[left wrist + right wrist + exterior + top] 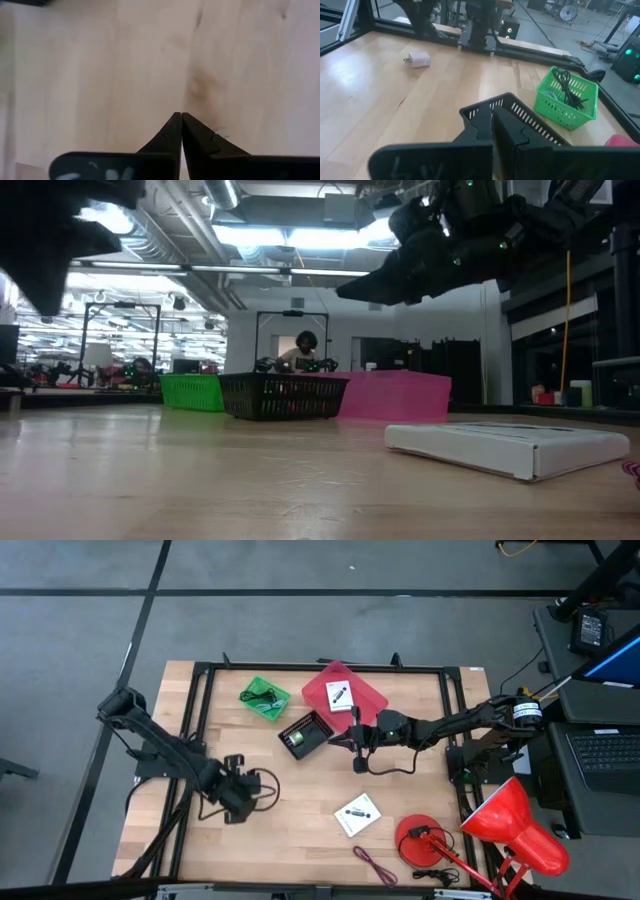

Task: Pick and place items into bin
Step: Put the pink charger adapter into the black bin

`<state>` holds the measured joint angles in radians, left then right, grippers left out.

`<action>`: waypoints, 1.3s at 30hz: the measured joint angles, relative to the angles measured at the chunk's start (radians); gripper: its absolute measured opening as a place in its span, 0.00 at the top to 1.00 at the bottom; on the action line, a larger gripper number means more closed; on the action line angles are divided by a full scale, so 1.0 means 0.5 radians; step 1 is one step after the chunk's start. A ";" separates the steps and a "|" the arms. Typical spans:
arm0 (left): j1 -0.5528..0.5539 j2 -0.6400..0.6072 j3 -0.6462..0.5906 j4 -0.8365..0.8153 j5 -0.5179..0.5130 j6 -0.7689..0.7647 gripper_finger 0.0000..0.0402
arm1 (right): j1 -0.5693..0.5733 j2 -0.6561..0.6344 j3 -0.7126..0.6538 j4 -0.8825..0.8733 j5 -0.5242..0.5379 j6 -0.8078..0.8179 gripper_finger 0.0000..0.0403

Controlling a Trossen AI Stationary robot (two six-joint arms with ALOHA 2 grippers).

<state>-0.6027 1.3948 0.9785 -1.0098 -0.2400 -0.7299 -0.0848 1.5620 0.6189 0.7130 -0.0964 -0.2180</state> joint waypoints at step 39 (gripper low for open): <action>-0.346 0.213 0.013 -0.125 0.169 0.453 0.52 | 0.198 0.001 0.000 -0.076 0.001 0.333 1.00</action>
<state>-0.7757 1.5013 0.9848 -1.0721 -0.1556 -0.5036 0.0144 1.5625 0.6189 0.6750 -0.0961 -0.0516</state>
